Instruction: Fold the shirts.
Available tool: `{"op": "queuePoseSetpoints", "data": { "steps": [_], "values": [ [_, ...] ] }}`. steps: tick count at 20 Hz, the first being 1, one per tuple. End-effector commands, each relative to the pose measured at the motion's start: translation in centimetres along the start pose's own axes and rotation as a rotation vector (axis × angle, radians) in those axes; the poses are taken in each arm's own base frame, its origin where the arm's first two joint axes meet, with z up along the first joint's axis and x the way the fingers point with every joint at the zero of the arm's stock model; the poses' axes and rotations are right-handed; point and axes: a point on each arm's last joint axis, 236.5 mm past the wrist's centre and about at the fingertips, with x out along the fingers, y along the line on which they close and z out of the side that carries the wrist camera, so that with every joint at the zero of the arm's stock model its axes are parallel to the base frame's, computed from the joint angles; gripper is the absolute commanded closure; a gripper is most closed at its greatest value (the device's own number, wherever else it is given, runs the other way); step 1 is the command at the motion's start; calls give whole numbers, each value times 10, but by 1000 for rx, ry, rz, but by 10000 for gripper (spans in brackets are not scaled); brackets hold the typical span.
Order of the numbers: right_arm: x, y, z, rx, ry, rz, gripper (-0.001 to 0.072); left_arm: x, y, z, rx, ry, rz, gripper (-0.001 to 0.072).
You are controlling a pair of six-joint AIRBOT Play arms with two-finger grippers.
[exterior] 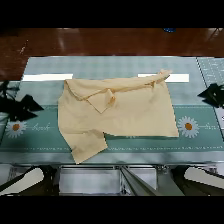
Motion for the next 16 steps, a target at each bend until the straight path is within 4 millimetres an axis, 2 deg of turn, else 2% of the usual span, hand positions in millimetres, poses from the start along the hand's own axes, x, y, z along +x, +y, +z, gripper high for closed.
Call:
{"op": "queuePoseSetpoints", "data": {
  "steps": [1,4,7,12,16],
  "values": [
    [12,-5,-51,41,-25,24,306,26,15,-59,-125,105,-131,200],
    [4,26,-56,51,-73,139,306,46,21,-74,-169,127,-132,199],
    [-6,46,-56,35,-88,211,306,62,22,-68,-177,90,-127,199],
    [-6,50,-63,28,-58,230,306,85,-10,-60,-144,91,-195,200],
    [-6,52,-63,31,-56,236,306,107,-12,-84,-107,210,-160,200]
  ]
}}
